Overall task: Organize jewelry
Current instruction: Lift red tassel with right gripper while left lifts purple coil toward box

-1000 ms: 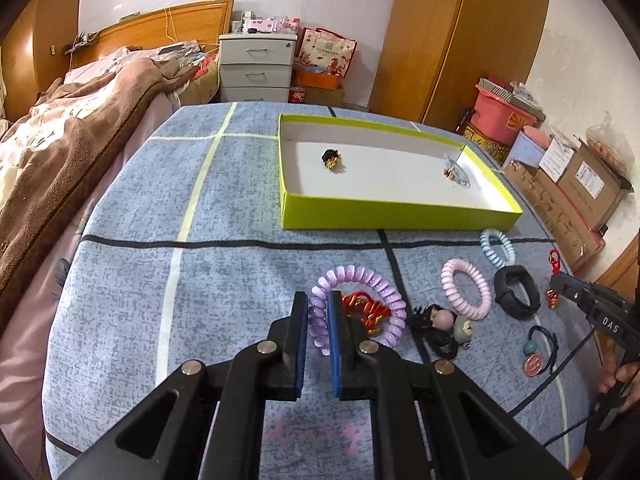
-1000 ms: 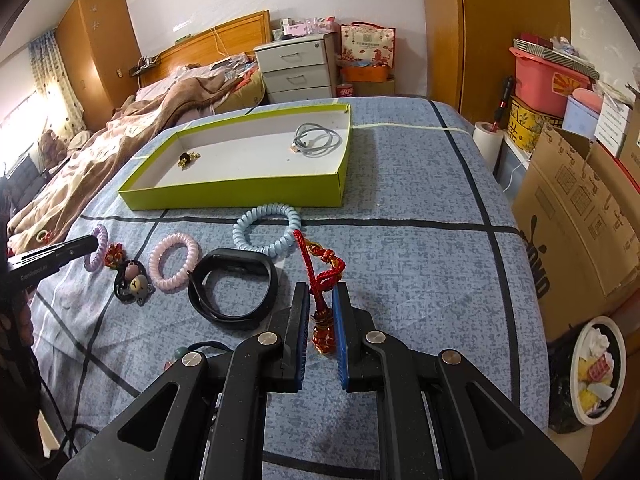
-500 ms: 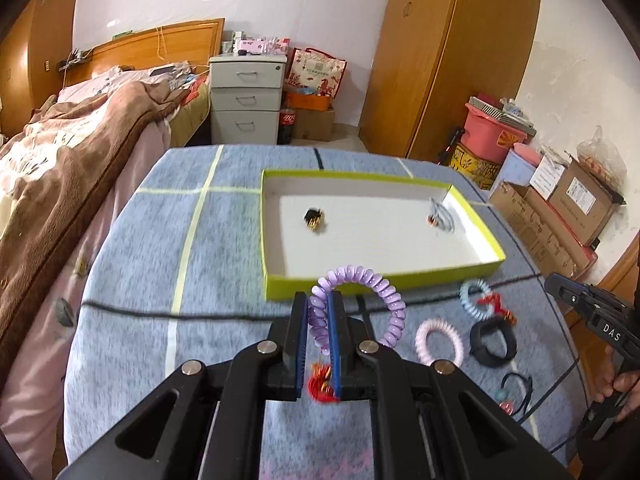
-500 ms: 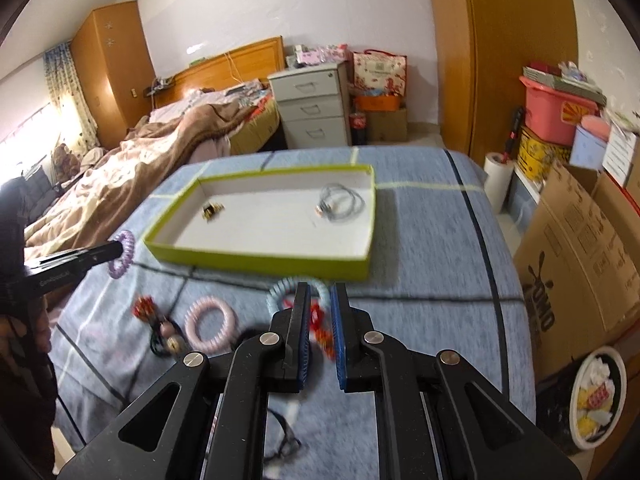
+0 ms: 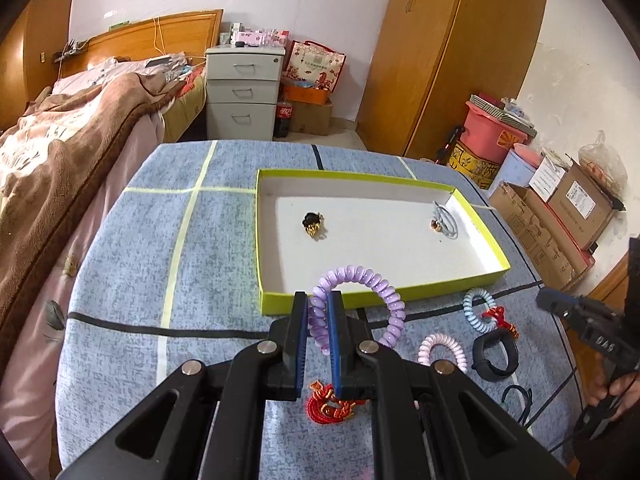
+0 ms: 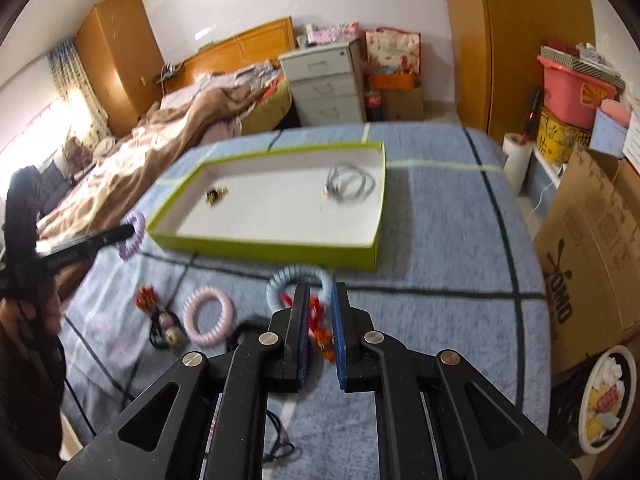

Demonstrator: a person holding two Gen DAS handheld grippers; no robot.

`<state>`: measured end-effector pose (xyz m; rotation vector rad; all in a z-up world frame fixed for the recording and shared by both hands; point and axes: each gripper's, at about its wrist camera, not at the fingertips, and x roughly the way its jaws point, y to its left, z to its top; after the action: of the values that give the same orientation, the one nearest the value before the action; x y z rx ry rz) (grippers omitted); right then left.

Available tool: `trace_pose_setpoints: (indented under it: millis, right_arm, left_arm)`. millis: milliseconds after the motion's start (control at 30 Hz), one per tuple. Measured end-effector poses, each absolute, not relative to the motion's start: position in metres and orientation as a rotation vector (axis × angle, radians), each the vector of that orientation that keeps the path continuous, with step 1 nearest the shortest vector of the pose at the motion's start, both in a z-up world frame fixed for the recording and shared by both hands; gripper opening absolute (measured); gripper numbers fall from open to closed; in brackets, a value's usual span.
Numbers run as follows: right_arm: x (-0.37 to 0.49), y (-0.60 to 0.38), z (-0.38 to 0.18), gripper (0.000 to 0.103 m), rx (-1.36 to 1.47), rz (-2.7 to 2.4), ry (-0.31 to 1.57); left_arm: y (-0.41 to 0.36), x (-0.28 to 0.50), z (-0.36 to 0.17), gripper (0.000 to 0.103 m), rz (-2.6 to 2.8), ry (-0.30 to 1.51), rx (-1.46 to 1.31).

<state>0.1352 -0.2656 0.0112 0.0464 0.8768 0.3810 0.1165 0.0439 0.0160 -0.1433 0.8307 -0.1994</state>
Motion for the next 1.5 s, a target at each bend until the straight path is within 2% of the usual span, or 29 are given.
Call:
trace_pose_setpoints:
  millis: [200,233,267,367,700,1200,1500]
  right_arm:
    - [0.133,-0.261,-0.010,0.015,-0.029,0.397,0.957]
    - [0.132,-0.261,-0.012,0.018,-0.038,0.403,0.965]
    - [0.132,-0.261,-0.014,0.027,-0.050,0.403,0.973]
    - [0.132,-0.259,-0.015,0.034,-0.087,0.401,0.973]
    - [0.138,-0.244,-0.025,0.035,-0.183,0.420,1.006]
    - [0.132,-0.259,-0.007,0.034,-0.096,0.450,0.954]
    - [0.136,-0.257,-0.018,0.034,-0.150,0.419,0.989]
  left_arm:
    - [0.042,0.116,0.011,0.010,-0.206,0.844,-0.141]
    - [0.042,0.116,0.010,0.010,-0.205,0.846,-0.143]
    - [0.042,0.116,0.009,0.010,-0.204,0.847,-0.146]
    - [0.042,0.117,0.007,0.010,-0.206,0.851,-0.152]
    - [0.041,0.120,0.002,0.010,-0.211,0.868,-0.160]
    - [0.040,0.123,0.001,0.010,-0.210,0.875,-0.157]
    - [0.039,0.121,-0.001,0.010,-0.214,0.881,-0.164]
